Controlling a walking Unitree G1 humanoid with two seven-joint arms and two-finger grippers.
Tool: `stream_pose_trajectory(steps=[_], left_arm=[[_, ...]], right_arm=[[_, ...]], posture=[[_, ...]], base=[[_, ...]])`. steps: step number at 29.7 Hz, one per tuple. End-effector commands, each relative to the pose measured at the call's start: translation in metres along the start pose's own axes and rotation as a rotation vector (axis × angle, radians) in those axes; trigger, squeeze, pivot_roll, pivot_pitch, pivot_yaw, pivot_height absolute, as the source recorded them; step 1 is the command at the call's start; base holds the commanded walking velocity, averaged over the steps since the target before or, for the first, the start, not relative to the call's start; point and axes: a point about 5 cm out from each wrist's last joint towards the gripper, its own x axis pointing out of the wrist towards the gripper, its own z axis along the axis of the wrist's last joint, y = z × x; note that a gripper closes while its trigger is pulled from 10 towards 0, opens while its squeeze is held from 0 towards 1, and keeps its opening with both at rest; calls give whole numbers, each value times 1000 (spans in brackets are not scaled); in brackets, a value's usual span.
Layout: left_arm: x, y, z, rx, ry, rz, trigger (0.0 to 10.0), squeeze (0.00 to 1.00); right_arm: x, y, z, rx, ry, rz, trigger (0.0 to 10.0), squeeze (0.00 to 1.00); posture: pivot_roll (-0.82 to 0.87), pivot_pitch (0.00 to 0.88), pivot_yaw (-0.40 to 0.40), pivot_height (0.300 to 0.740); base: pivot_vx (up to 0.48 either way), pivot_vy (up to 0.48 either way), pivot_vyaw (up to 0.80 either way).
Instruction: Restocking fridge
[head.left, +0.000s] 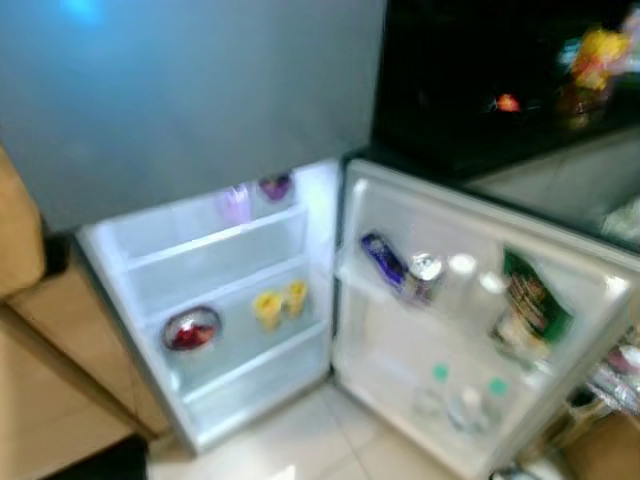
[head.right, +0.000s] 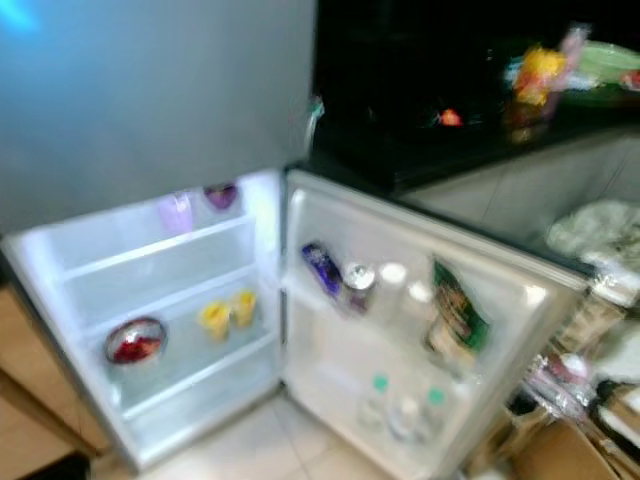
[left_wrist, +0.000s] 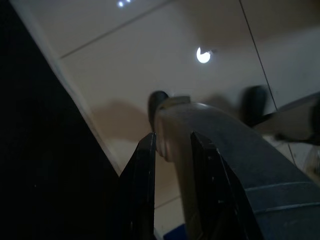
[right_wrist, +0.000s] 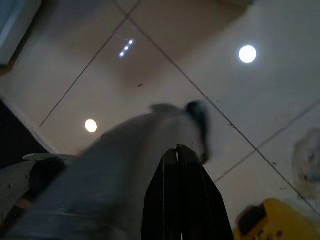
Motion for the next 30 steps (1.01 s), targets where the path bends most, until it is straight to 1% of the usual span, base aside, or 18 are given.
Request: stream_pose_trajectory(steps=[1,12,15,20,24,30], left_arm=[[-1,-3,-12,2,43,-4,10000,0],[0,-6,-11,18,49,-22,10000,0],[-1,-7,-14,33,66,-41,10000,0],[-1,-9,-16,34,75,-48,10000,0],[-1,-6,-14,24,66,-18,10000,0],[0,-5,-11,14,52,-9,10000,0]], right_arm=[[-1,-4,2,11,-11,-16,10000,0],[-2,-5,2,0,-6,-17,10000,0],[-2,-6,2,0,-6,-19,10000,0],[-3,-9,2,-7,-4,-25,10000,0],[-3,-11,5,-17,-9,-26,10000,0],[-4,-13,11,-14,-30,-43,10000,0]], posture=[[-89,9,15,740],[-92,8,19,740],[-92,4,19,740],[-93,0,16,740],[-91,0,14,740],[-90,0,15,740]], base=[[0,0,0],[0,0,0],[0,-431,0],[0,-480,0],[0,0,0],[0,0,0]])
